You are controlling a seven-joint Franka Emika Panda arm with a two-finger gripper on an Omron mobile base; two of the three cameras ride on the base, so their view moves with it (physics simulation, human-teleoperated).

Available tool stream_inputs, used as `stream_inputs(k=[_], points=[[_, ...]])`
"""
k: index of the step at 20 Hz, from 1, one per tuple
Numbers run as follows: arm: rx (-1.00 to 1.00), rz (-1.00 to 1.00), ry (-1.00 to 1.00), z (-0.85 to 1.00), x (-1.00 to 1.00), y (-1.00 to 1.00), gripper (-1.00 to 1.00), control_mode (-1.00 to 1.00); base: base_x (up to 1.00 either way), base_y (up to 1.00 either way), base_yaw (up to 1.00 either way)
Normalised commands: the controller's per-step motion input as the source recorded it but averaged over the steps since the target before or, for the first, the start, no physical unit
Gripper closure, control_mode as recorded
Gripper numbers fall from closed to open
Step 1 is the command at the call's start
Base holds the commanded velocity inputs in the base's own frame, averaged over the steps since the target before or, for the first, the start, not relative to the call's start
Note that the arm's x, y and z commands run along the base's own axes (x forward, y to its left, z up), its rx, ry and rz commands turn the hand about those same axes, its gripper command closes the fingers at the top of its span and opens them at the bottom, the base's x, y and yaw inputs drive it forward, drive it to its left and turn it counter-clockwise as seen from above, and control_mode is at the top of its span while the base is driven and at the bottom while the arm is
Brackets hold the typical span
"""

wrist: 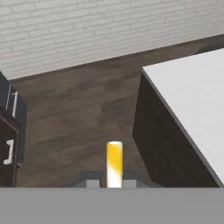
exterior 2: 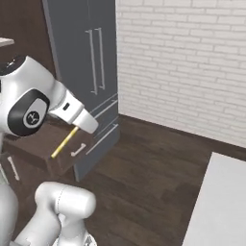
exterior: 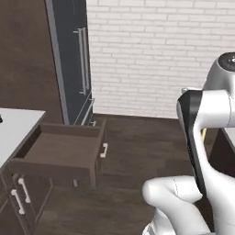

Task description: Take a straw from the drawer in front and place it inside the glass cup on the dining counter.

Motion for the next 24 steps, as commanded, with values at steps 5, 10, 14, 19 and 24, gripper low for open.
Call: stream_inputs(k=[5,10,14,19,24], points=[[0.0,0.0,0.0,0.0,0.0,0.0,1.0,1.0,1.0,-0.29,-0.09],[0.0,0.0,0.0,0.0,0.0,0.0,1.0,1.0,1.0,-0.28,-0.14],[0.0,0.0,0.0,0.0,0.0,0.0,1.0,1.0,1.0,-0.23,-0.19],[0.0,0.0,0.0,0.0,0.0,0.0,1.0,1.0,1.0,-0.08,-0.27],[0.0,0.0,0.0,0.0,0.0,0.0,1.0,1.0,1.0,0.0,-0.39]])
